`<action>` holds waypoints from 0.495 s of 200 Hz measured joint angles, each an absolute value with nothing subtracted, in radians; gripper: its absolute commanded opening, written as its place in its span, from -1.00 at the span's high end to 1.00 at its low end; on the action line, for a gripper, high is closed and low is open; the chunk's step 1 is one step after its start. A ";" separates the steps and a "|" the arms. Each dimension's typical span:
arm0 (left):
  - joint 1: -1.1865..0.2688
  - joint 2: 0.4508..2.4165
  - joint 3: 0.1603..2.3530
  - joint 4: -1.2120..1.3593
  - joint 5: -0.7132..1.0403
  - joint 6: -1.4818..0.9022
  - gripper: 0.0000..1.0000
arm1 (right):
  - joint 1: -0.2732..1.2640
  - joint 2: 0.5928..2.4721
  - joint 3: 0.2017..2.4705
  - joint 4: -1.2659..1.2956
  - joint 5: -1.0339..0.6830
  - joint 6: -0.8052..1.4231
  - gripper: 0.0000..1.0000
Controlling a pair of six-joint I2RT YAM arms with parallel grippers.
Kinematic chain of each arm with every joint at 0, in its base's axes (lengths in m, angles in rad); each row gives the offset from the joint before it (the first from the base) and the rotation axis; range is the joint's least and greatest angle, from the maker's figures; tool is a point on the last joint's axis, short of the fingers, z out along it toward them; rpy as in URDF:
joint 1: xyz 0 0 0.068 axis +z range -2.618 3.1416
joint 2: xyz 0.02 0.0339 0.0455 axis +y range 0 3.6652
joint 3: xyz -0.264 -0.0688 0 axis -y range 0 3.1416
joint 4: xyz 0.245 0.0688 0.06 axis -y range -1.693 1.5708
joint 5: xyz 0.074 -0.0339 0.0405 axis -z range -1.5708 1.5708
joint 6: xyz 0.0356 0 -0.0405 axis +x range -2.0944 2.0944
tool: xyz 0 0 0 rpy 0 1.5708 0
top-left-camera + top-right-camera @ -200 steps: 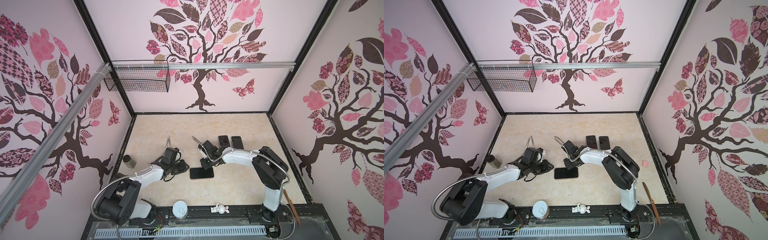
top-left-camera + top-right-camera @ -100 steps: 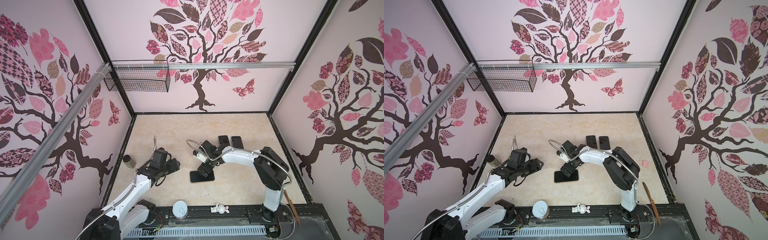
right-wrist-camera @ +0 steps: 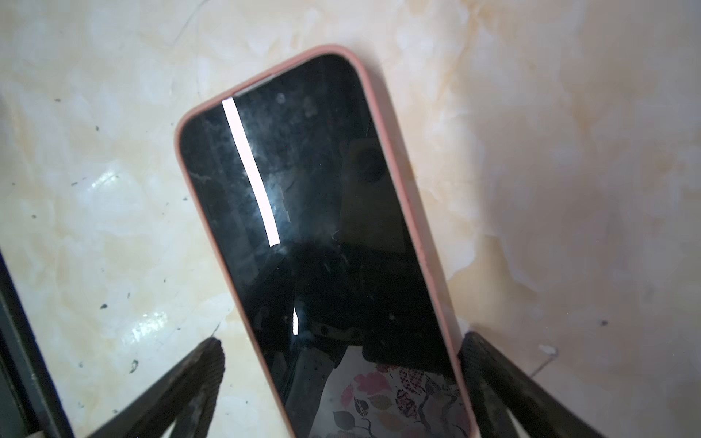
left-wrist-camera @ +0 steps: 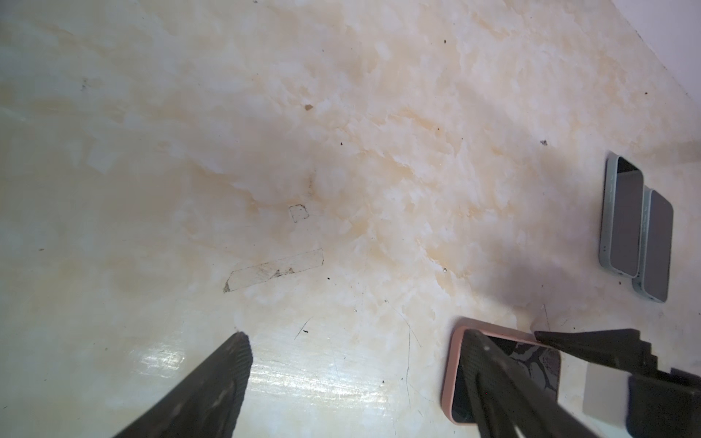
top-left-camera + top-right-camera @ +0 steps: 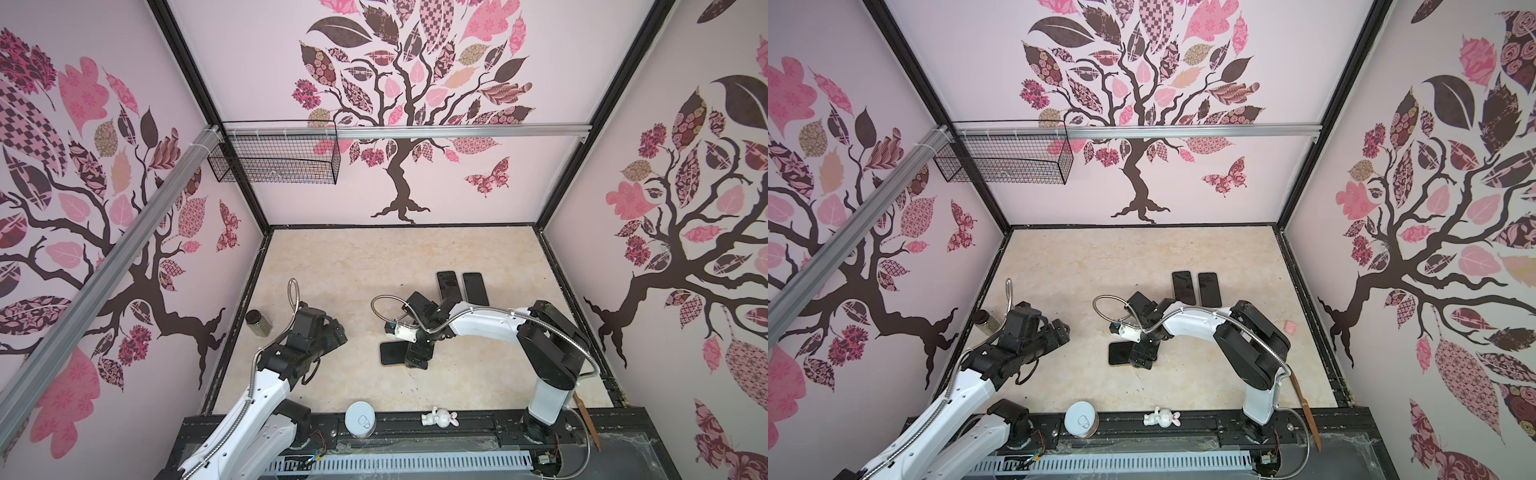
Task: Put the phone into the phone case
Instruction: 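Grasp the cased phone with the right gripper while the left arm draws back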
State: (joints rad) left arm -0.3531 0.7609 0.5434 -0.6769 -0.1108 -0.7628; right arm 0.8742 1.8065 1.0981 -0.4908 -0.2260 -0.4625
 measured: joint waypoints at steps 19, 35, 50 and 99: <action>-0.353 0.730 0.543 -0.693 -0.132 -0.770 -0.81 | 0.887 1.807 1.098 -0.485 -0.201 -0.476 -0.99; -0.353 0.709 0.543 -0.707 -0.147 -0.776 -0.81 | 0.899 1.809 1.098 -0.482 -0.172 -0.483 -0.99; -0.353 0.692 0.543 -0.720 -0.157 -0.780 -0.81 | 0.908 1.813 1.099 -0.478 -0.148 -0.491 -0.99; -0.353 0.643 0.543 -0.744 -0.182 -0.785 -0.79 | 0.949 1.836 1.118 -0.473 -0.073 -0.503 -0.89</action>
